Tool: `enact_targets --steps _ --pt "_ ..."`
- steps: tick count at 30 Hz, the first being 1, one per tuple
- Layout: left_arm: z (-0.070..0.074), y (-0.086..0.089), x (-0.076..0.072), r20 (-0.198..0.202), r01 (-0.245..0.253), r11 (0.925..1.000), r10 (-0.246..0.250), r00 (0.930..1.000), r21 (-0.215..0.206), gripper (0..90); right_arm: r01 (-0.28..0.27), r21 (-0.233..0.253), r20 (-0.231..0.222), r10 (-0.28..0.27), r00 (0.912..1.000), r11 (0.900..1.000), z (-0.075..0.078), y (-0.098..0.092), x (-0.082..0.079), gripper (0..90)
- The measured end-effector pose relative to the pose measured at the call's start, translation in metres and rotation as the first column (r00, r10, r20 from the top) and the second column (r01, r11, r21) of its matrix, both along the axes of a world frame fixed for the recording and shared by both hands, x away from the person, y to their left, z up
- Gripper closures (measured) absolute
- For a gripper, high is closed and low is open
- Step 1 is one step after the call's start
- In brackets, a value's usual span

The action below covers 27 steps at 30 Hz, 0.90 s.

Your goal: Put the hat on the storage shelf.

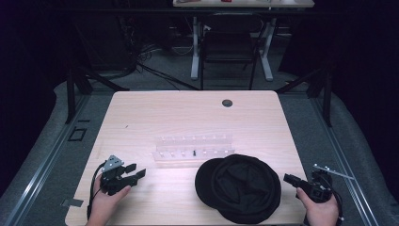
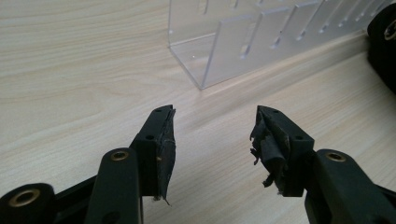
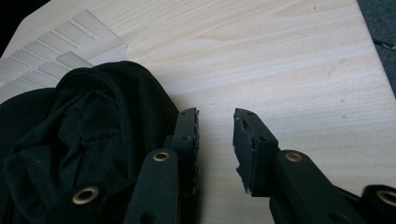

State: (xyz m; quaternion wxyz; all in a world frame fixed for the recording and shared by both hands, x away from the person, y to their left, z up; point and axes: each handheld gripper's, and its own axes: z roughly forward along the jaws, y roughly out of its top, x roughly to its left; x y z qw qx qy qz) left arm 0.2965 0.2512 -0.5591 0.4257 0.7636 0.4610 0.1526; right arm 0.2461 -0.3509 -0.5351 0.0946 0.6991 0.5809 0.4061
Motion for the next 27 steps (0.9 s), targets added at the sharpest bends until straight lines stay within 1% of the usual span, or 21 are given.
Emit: enact_targets --steps 1,2,3,4,5,6,7,9,12,13,16,18,19,21,22,26,27 --pt "0.000 -0.001 0.000 0.001 0.005 0.9999 -0.005 1.0000 0.012 48.6 -0.011 -0.015 -0.018 0.011 0.9998 1.000 0.001 -0.001 -0.001 70.5" --pt "0.000 -0.001 0.000 -0.001 0.008 0.9998 -0.008 1.0000 0.018 48.5 -0.005 -0.001 -0.008 0.005 1.0000 1.000 -0.001 0.000 0.000 70.5" --pt "0.000 -0.001 0.000 0.009 0.004 0.9998 -0.004 1.0000 0.019 48.5 -0.002 -0.003 -0.007 0.002 1.0000 1.000 -0.001 0.001 0.000 70.5" --pt "0.000 -0.001 0.000 0.004 0.006 0.9998 -0.006 1.0000 0.019 48.5 -0.002 -0.006 -0.009 0.002 1.0000 1.000 -0.001 0.001 0.000 70.5" --pt "0.000 -0.001 0.000 -0.002 0.004 0.9999 -0.004 1.0000 0.009 48.6 -0.007 -0.010 -0.012 0.007 0.9999 1.000 0.000 0.000 0.000 70.5" --pt "0.000 -0.002 0.000 0.001 0.001 1.0000 -0.001 1.0000 0.003 48.7 -0.007 -0.008 -0.013 0.007 0.9999 1.000 0.000 0.000 -0.001 70.5" --pt "0.000 -0.002 -0.001 -0.002 0.002 1.0000 -0.002 1.0000 0.000 48.7 -0.016 -0.025 -0.026 0.015 0.9995 1.000 0.001 -0.002 -0.001 70.5" --pt "0.001 -0.001 -0.001 -0.008 0.008 1.0000 -0.007 0.9999 0.002 48.7 -0.015 -0.027 -0.027 0.014 0.9995 1.000 0.000 -0.002 -0.001 70.5" --pt "0.001 -0.001 -0.001 -0.008 0.005 1.0000 -0.005 1.0000 0.001 48.7 -0.016 -0.021 -0.030 0.015 0.9994 1.000 0.001 -0.001 -0.001 70.5" --pt "0.001 -0.001 -0.001 -0.007 0.004 1.0000 -0.004 1.0000 -0.001 48.7 -0.010 -0.007 -0.018 0.010 0.9998 1.000 0.001 0.000 -0.001 70.5" --pt "0.001 -0.001 -0.001 -0.007 0.002 1.0000 -0.002 1.0000 -0.008 48.8 -0.020 -0.016 -0.019 0.019 0.9996 1.000 0.002 0.001 -0.001 70.7" --pt "0.001 -0.001 -0.001 -0.010 0.001 1.0000 -0.002 1.0000 -0.007 48.9 -0.019 -0.009 -0.019 0.019 0.9996 1.000 0.003 0.001 -0.001 71.0" --pt "0.001 -0.001 -0.001 -0.010 0.001 1.0000 -0.002 0.9999 -0.008 48.9 -0.026 -0.017 -0.025 0.026 0.9993 1.000 0.003 0.001 -0.001 71.0" --pt "0.001 -0.001 -0.001 -0.011 0.003 1.0000 -0.003 0.9999 -0.005 48.9 -0.022 -0.021 -0.024 0.021 0.9995 1.000 0.004 0.001 -0.001 71.0" --pt "0.001 -0.001 -0.001 -0.010 0.000 1.0000 0.000 1.0000 -0.007 48.9 -0.023 -0.040 -0.027 0.021 0.9994 0.999 0.007 0.002 -0.002 71.0" --pt "0.001 0.000 -0.001 -0.008 -0.004 0.9999 0.004 1.0000 -0.011 48.9 -0.020 -0.012 -0.030 0.019 0.9994 1.000 0.013 0.003 -0.004 71.2" --pt "0.001 0.000 -0.001 -0.008 -0.004 0.9999 0.004 1.0000 -0.011 48.9 -0.026 -0.016 -0.032 0.026 0.9992 1.000 0.015 0.002 -0.004 71.2"
